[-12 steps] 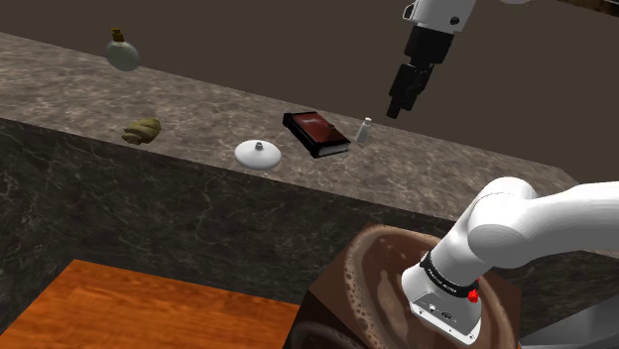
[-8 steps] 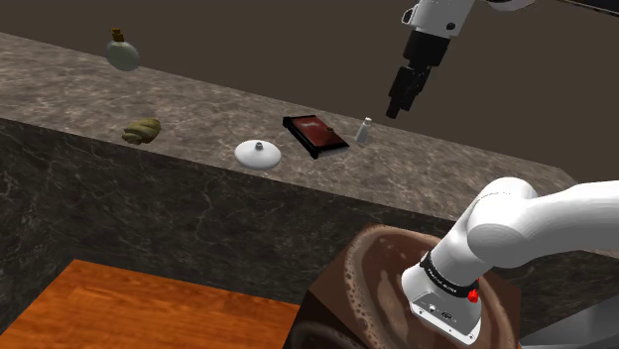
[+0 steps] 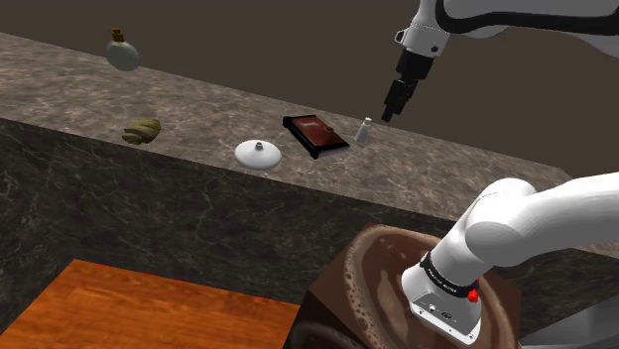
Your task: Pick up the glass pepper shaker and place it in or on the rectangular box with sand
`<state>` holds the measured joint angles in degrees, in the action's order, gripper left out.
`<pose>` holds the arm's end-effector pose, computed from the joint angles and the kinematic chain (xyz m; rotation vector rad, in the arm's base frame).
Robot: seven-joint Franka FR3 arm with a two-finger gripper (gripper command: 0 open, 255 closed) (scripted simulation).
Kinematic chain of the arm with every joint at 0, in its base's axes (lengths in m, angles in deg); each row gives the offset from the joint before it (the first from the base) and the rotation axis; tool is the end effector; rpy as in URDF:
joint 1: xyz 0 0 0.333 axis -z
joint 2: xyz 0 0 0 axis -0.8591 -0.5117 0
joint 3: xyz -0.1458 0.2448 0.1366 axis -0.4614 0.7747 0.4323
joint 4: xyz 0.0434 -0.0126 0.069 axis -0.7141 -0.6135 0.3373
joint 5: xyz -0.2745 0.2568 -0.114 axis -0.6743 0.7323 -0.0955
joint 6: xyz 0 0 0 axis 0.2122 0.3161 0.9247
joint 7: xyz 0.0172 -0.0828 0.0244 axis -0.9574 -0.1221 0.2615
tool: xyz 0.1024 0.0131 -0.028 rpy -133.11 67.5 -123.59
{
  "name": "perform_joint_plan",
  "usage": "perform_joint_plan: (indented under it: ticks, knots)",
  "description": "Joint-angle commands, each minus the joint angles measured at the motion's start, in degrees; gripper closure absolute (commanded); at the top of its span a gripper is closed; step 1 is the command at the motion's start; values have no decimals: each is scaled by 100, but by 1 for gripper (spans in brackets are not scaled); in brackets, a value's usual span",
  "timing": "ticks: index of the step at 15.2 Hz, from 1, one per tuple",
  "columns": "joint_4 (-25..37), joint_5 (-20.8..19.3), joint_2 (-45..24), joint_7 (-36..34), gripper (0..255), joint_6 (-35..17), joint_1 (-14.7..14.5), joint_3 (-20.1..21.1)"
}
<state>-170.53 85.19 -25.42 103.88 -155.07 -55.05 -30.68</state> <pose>0.3332 -0.0901 0.5440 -3.0898 -0.0955 0.0257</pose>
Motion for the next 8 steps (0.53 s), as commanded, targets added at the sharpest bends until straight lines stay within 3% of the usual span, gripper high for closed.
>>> perform_joint_plan:
  ticks: [1,8]
  knots:
    - [-16,-119,-233,298,0,-297,53,-236]
    - [243,-276,-1270,1288,0,-1223,138,-1022]
